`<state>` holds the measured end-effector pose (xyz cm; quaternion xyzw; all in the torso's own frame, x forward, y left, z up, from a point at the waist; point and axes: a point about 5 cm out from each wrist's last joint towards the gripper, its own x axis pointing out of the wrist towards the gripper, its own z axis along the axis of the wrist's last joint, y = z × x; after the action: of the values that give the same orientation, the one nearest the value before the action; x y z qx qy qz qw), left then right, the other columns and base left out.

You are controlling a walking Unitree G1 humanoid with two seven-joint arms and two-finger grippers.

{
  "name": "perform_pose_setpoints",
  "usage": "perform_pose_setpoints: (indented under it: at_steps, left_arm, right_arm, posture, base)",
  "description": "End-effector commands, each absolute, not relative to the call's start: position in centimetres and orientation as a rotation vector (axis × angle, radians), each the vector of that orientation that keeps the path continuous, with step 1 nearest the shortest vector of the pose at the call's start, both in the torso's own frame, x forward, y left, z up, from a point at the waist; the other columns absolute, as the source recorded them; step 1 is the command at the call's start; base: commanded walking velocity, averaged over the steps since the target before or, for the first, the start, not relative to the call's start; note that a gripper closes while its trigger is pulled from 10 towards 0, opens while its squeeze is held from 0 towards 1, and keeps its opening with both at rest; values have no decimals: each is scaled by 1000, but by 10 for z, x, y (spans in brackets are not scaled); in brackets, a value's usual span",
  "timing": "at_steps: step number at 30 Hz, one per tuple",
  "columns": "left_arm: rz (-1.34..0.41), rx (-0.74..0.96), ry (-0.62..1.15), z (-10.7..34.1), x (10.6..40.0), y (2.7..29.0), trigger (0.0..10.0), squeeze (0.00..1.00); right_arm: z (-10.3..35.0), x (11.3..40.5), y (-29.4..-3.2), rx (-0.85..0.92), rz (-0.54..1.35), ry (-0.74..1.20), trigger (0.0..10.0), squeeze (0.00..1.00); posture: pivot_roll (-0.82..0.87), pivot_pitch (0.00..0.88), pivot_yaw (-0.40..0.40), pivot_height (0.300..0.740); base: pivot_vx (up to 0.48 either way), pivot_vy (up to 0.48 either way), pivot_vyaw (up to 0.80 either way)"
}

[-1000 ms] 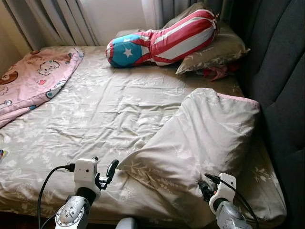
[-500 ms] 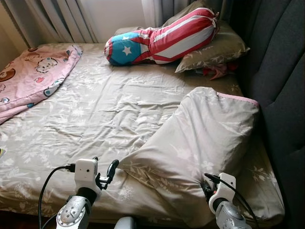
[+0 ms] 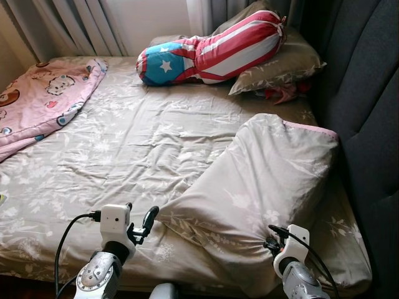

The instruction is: Clean up the room

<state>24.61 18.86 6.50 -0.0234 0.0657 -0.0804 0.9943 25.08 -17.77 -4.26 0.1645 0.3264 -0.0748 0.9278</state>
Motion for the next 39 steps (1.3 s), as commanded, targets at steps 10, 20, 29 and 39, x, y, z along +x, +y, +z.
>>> perform_pose_setpoints:
  at_steps: [10,20,29,39]
  left_arm:
    - [-123,-69,139,60,249,192,10000,0]
    - [-102,-71,124,61,260,195,10000,0]
    - [-103,-74,131,56,259,194,10000,0]
    - [-101,-75,134,54,259,193,10000,0]
  right_arm:
    - [-43,236,-218,273,-284,610,0,0]
    - [3,220,-325,-1,-640,445,0,0]
    - [76,201,-411,-269,-935,261,0,0]
    - [45,219,-362,-146,-754,322,10000,0]
  posture:
    - [-14,0,65,662]
    - [-57,0,72,662]
    - [-72,0,72,662]
    - [-57,0,74,662]
  base:
    - [0,0,0]
    - [0,0,0]
    - [0,0,0]
    - [0,0,0]
